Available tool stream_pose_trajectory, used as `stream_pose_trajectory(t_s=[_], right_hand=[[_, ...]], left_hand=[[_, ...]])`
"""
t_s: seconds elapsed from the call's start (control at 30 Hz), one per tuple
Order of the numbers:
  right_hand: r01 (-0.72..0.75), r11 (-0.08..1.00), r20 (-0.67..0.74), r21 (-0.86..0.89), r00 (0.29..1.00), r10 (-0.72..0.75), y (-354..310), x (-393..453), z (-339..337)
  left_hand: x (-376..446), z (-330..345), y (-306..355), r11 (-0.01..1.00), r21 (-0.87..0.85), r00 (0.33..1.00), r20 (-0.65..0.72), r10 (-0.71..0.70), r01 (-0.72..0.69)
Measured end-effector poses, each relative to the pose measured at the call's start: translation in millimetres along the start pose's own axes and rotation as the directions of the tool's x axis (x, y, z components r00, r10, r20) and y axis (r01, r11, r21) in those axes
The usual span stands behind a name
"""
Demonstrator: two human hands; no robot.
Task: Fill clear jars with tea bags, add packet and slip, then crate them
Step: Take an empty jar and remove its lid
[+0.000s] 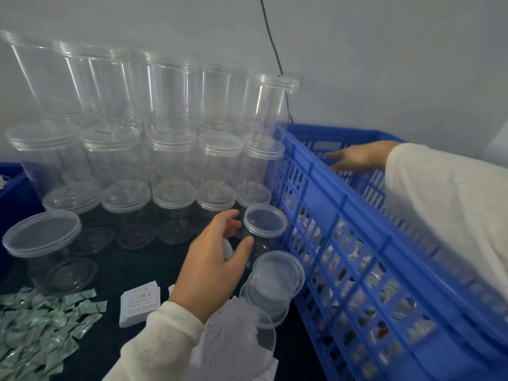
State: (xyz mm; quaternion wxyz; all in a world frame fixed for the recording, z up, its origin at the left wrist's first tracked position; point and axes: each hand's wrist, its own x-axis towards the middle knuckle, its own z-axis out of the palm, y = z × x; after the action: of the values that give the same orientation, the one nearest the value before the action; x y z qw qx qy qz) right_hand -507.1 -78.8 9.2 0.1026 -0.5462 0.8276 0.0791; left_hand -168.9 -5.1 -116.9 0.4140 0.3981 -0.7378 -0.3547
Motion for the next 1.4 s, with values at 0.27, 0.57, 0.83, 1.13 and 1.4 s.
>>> stream_pose_trajectory(t_s=[0.27, 0.57, 0.83, 1.13, 1.4], right_hand=[[0.066, 0.975, -0.159, 0.214, 0.987, -0.032, -41, -77, -25], [0.267, 0.962, -0.505, 0.059, 0.839, -0.202, -140, -170, -29], [0.196, 0.975, -0.298, 0.105, 0.942, -0.157, -202, -128, 63], [-0.055, 0.994, -0.258, 0.090, 0.963, 0.077, -172, -74, 147], [-0.075, 0.997, -0.316, -0.003, 0.946, 0.070, -173, -65, 149]], left_hand=[[-30, -9, 27, 0.999, -0.024, 0.998, 0.052, 0.047, -0.046], [-70, -49, 21, 0.994, 0.099, 0.998, 0.026, 0.051, -0.053], [-105, -98, -5, 0.981, 0.194, 1.000, -0.010, -0.003, 0.005], [-122, -122, -27, 0.968, 0.246, 0.998, -0.051, -0.026, 0.038], [-124, -113, -33, 0.966, 0.249, 0.998, -0.044, -0.051, 0.061]])
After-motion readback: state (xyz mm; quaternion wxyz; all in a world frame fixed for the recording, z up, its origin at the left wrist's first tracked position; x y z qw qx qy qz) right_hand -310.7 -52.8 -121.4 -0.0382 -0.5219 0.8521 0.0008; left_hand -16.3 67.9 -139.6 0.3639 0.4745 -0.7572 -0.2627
